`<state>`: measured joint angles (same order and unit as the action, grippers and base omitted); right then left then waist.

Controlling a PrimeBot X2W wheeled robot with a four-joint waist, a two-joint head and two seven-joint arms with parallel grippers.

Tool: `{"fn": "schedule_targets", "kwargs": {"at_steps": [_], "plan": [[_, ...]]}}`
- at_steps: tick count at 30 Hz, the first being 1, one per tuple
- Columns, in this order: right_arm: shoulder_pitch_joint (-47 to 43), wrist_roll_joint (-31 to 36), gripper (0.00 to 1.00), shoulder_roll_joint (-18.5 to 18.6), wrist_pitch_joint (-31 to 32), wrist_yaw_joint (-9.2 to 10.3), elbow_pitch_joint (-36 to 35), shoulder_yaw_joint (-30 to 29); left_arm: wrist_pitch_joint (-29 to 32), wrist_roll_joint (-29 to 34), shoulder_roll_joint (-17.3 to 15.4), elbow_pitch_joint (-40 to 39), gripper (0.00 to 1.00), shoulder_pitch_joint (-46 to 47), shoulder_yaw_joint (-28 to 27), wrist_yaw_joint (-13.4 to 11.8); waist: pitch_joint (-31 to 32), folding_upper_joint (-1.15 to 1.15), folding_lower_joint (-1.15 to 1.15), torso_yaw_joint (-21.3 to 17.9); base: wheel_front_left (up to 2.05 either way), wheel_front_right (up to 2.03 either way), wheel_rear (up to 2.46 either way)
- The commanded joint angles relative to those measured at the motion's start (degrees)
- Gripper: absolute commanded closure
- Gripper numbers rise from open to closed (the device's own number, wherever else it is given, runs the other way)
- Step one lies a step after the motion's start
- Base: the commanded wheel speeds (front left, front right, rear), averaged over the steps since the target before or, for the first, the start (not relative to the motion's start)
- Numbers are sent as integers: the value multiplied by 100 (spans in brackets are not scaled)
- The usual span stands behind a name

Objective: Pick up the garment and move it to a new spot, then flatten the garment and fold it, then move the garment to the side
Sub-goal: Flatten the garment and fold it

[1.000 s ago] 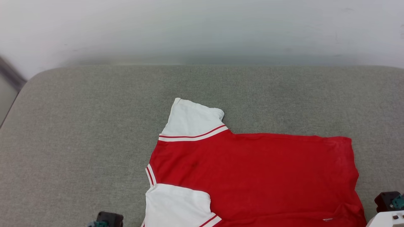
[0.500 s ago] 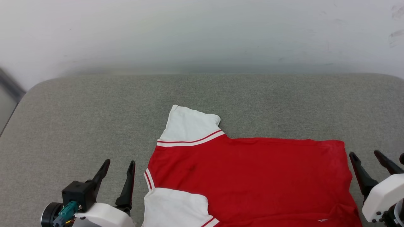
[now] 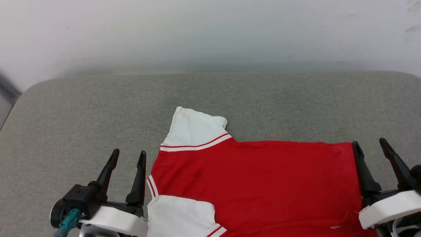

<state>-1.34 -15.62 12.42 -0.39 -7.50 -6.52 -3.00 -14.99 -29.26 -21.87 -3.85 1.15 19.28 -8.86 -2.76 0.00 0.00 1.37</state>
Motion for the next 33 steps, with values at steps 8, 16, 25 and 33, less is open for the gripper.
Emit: {"fn": "schedule_targets", "kwargs": {"at_steps": [8,16,25,33], "plan": [[215,186,0,-193,-268,2,193,163,-20,481,313,312,0,263,-271,582,-343,0,0,-226,0,0,0],[533,132,0,-373,-269,2,202,172,823,347,-217,826,0,1725,-214,1259,-995,0,0,-632,0,0,0],[877,36,0,-542,-404,2,262,334,3732,-631,-1069,1483,0,3835,15,1597,-1845,0,0,-1210,0,0,0],[1055,-80,0,-664,-583,2,473,475,6040,-1291,-1573,2128,0,4884,54,1488,-2313,0,0,-1620,0,0,0]]}}
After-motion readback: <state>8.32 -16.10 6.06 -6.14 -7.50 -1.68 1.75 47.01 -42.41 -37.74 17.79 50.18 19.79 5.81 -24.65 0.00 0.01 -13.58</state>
